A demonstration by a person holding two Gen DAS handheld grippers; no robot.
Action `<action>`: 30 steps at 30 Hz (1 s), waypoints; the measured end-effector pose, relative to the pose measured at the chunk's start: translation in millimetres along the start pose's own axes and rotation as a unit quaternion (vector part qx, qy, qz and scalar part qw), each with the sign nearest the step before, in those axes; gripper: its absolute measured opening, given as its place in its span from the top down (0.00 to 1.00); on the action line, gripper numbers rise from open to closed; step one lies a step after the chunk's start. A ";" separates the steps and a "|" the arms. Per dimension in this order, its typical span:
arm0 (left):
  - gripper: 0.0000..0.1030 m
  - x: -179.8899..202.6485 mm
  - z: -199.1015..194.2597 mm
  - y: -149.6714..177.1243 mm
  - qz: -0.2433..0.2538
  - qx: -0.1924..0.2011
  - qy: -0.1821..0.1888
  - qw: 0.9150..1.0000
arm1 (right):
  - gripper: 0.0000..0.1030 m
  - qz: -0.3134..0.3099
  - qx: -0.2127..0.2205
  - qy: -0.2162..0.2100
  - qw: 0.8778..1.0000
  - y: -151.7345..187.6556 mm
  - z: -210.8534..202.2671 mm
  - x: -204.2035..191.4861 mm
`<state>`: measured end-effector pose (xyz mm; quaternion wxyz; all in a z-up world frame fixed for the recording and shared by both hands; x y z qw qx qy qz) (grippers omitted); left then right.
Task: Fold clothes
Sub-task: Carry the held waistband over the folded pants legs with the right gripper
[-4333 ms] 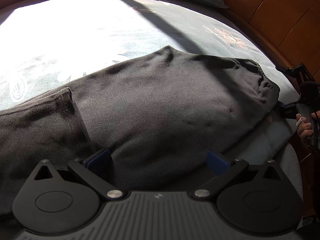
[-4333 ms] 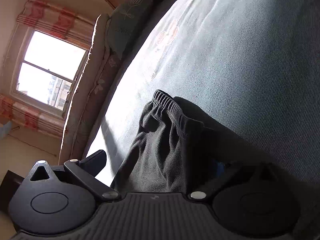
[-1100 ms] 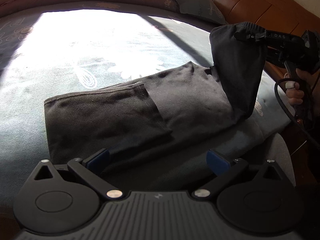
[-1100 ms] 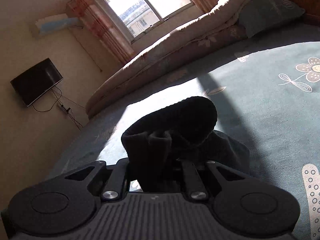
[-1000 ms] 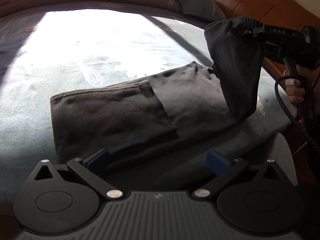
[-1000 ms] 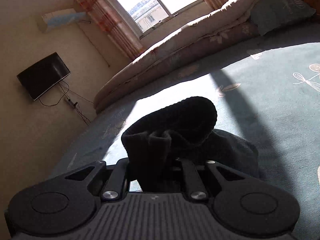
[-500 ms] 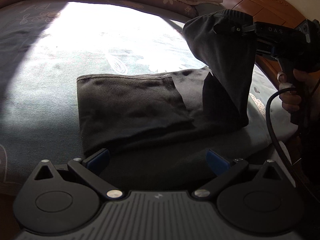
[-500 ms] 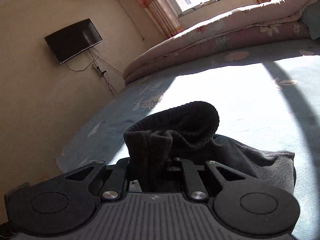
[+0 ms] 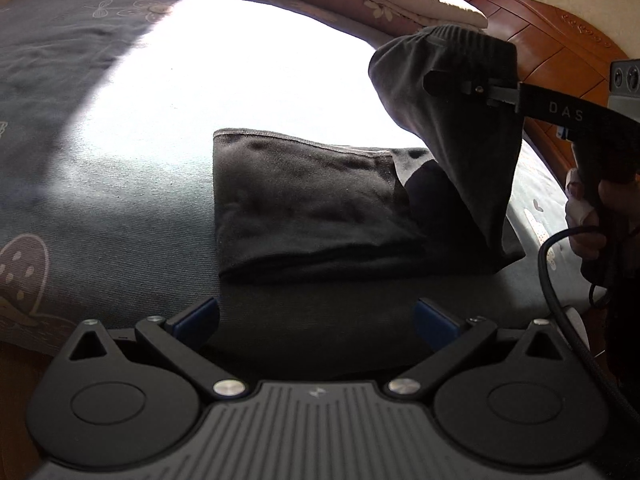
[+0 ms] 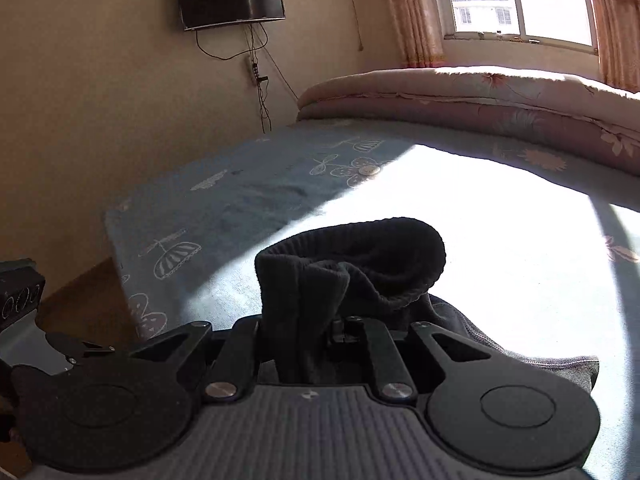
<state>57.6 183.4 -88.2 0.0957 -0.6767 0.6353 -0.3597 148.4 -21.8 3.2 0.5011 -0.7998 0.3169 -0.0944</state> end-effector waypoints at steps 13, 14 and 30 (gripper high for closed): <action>0.01 -19.1 -10.2 8.5 -0.024 0.002 -0.032 0.999 | 0.85 -0.151 -0.076 0.020 0.985 40.8 61.4 -55.5; 0.01 -19.7 -10.8 9.3 -0.025 0.002 -0.032 0.999 | 0.85 -0.157 -0.083 0.021 0.984 45.1 66.2 -56.9; 0.01 -25.8 -14.9 16.1 -0.038 -0.003 -0.049 0.998 | 0.60 -0.242 -0.118 0.022 0.963 70.9 102.9 -85.7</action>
Point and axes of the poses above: each gripper's, at about its wrist camera, not at the fingertips, and z roughly the way its jaws point, x to its right, y to its underside, the point moved 2 cm from there along z, roughly the way its jaws point, and after that the axes turned 3 degrees about x, right-handed, at the moved point
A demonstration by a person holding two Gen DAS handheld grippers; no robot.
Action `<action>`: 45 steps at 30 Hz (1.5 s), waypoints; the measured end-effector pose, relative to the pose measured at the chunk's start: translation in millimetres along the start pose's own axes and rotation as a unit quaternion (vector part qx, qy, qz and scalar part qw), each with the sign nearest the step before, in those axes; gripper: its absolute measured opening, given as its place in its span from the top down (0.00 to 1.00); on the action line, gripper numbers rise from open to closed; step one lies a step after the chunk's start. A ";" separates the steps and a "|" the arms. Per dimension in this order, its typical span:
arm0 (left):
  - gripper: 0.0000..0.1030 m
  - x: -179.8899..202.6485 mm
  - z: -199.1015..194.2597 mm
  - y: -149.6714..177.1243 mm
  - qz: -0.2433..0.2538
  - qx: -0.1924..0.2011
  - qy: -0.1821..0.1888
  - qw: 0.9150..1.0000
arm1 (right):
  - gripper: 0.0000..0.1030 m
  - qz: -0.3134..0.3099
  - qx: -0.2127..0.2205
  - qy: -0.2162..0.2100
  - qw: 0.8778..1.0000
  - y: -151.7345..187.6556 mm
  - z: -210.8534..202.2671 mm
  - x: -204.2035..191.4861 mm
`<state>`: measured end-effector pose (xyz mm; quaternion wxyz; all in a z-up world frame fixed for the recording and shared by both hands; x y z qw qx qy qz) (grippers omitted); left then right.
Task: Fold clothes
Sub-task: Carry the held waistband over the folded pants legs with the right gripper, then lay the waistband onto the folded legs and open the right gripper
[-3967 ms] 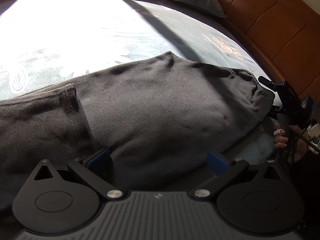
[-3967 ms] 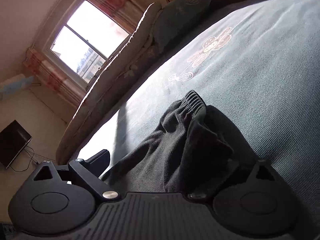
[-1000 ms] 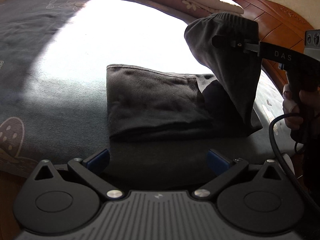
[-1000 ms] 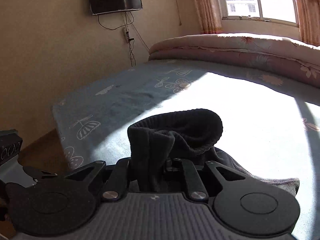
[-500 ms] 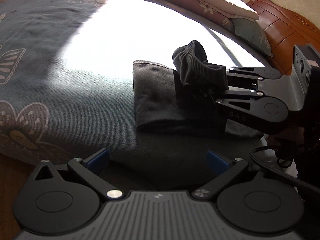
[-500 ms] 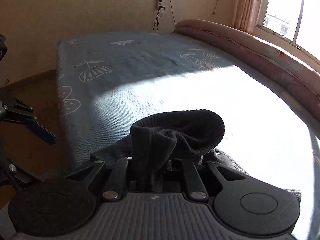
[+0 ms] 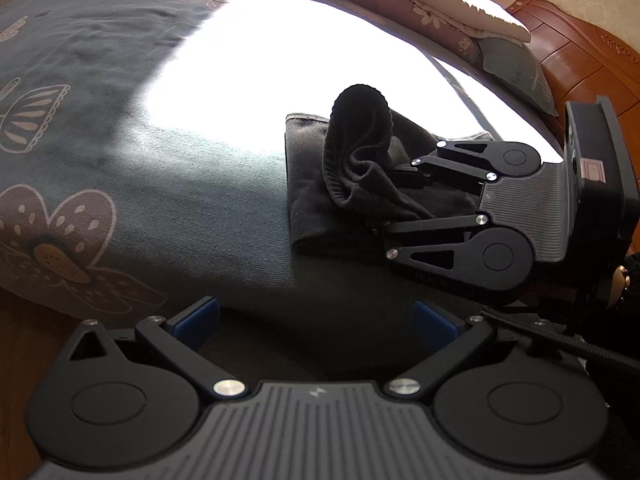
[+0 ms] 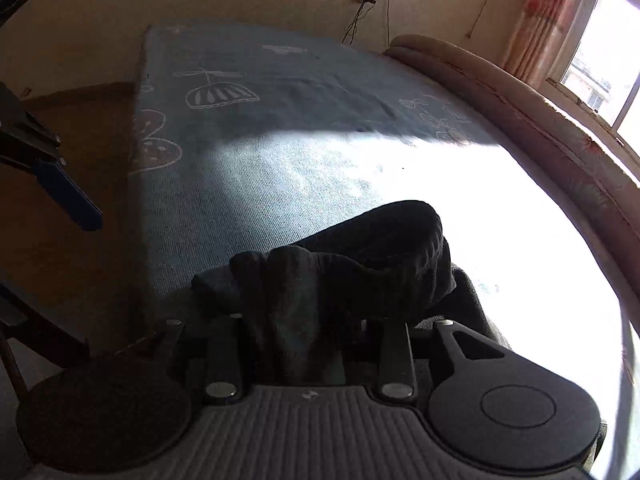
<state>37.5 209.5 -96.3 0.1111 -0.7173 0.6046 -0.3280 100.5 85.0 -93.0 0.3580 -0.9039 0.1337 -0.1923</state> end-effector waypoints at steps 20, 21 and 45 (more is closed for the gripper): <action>0.01 -10.7 -1.1 -2.2 -0.014 0.003 0.001 1.000 | 0.58 0.317 0.095 -0.116 0.937 2.6 -34.7 115.2; 0.01 -10.5 -0.7 -2.5 -0.014 0.004 0.001 1.000 | 0.75 0.295 0.069 -0.082 0.950 2.0 -26.0 113.4; 0.01 3.1 7.2 9.4 0.000 -0.013 0.007 1.000 | 0.75 0.225 -0.004 -0.031 0.974 -12.3 36.8 96.9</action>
Point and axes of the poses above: each gripper's, at about its wrist camera, not at the fingertips, and z roughly the way its jaws point, x to its right, y to its underside, the point moved 2 cm from there along z, roughly the way its jaws point, and after that the axes turned 3 degrees about x, right-handed, at the moved point
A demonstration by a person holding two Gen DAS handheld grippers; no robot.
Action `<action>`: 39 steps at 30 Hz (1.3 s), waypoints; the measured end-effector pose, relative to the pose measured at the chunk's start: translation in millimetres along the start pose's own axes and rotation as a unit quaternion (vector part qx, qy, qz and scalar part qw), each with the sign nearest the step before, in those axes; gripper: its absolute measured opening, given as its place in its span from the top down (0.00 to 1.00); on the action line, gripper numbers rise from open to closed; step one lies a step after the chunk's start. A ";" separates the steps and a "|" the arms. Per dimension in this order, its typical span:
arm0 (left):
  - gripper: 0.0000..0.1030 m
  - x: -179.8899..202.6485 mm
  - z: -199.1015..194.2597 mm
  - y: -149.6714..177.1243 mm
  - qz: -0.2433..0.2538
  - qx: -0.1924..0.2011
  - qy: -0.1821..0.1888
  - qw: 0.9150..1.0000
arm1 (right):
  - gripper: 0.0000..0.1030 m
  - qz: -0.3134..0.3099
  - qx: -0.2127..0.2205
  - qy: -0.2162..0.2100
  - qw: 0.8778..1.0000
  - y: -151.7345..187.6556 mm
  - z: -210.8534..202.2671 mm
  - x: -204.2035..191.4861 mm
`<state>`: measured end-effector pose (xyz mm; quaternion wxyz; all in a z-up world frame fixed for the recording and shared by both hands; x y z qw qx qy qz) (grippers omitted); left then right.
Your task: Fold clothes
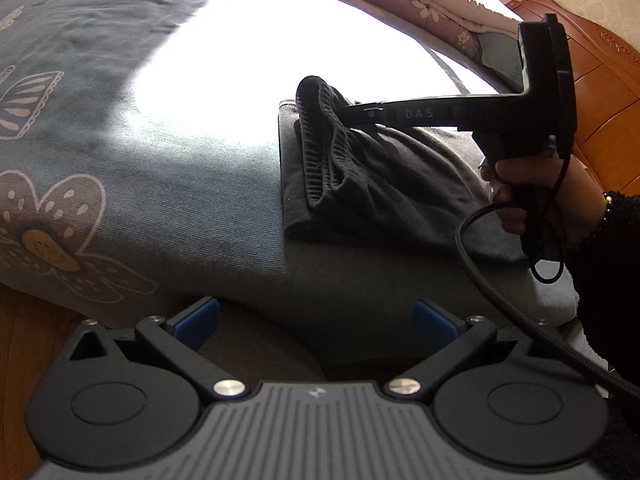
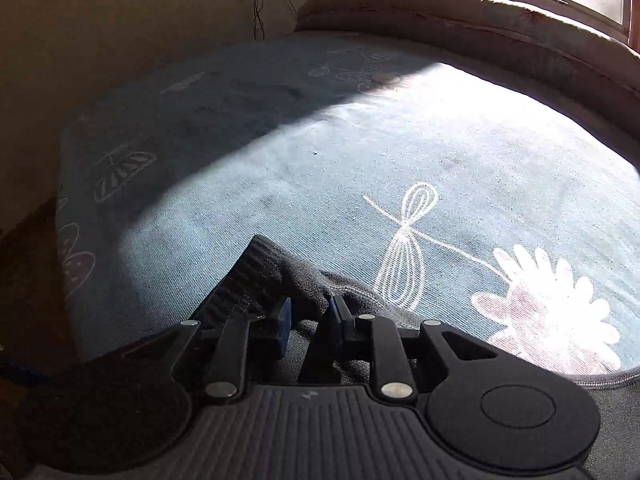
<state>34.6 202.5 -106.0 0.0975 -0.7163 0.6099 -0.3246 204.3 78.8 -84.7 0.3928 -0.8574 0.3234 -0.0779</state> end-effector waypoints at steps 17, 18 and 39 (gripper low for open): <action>0.01 100.8 22.1 -82.0 0.169 0.071 0.084 0.980 | 0.70 0.120 0.047 0.080 0.988 119.7 -174.0 98.4; 0.01 103.1 34.2 -83.8 0.165 0.063 0.091 0.980 | 0.70 0.132 0.043 0.075 0.988 121.8 -165.4 99.1; 0.01 84.0 93.4 -80.0 0.120 -0.022 0.042 0.992 | 0.27 -0.108 0.009 0.250 0.962 182.5 -163.9 32.1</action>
Point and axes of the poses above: each gripper's, at about its wrist camera, not at the fingertips, and z roughly the way its jaws point, x to its right, y to its underside, the point moved 2 cm from there along z, roughly the way its jaws point, and after that the axes turned 3 degrees about x, right-handed, at the moved point
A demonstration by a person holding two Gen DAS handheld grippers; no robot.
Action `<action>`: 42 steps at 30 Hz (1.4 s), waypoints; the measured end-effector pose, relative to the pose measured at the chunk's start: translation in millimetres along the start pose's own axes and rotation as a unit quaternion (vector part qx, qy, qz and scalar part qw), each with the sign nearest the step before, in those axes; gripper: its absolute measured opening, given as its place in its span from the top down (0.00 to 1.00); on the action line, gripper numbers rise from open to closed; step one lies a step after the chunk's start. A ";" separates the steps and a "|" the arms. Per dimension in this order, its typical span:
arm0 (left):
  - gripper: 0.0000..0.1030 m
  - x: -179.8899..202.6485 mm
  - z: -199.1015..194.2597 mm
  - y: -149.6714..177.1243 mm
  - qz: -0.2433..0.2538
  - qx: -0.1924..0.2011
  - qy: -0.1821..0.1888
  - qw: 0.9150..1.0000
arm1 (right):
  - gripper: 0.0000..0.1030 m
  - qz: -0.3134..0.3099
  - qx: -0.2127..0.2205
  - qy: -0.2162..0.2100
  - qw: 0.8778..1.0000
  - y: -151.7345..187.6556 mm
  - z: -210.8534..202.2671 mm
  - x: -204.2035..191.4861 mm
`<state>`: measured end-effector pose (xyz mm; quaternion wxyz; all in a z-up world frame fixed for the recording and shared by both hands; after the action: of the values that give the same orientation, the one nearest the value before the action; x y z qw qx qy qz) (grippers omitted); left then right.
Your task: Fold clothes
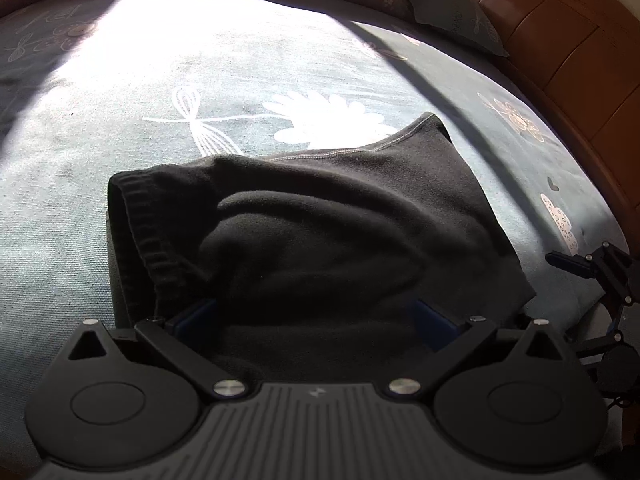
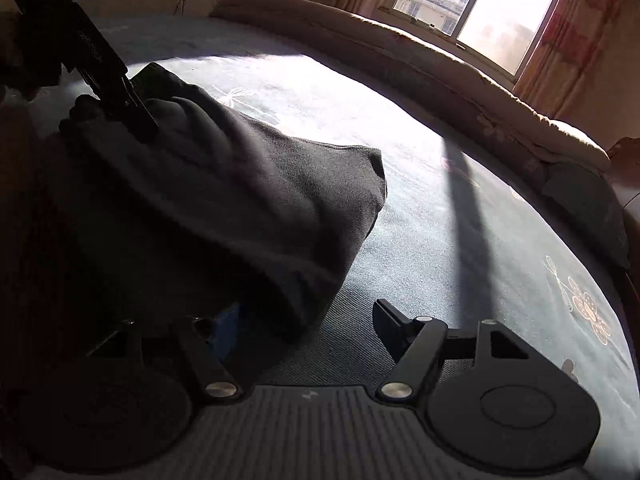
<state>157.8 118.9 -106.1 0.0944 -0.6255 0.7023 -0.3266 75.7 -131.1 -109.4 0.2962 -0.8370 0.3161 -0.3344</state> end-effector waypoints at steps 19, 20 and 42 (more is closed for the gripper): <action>0.01 -5.2 -2.9 4.5 0.017 -0.001 0.021 1.000 | 0.13 -0.098 0.010 0.109 0.989 10.3 11.2 4.7; 0.01 -5.5 -3.0 4.8 0.021 -0.001 0.021 1.000 | 0.13 -0.080 0.007 0.097 0.992 11.7 8.0 9.0; 0.01 -6.7 -22.9 -13.3 0.023 0.040 0.031 0.998 | 0.34 0.195 0.022 -0.125 0.973 -32.1 27.8 51.1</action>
<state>157.6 132.9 -82.7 0.1049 -0.5947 0.7052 -0.3714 136.5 -140.3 -84.3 0.4112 -0.7875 0.4264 -0.1702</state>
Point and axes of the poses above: each gripper's, at about its wrist camera, not at the fingertips, and z roughly the way its jaws point, x to its right, y to its underside, the point moved 2 cm from there along z, roughly the way its jaws point, and after that the axes turned 3 degrees about x, right-handed, at the moved point
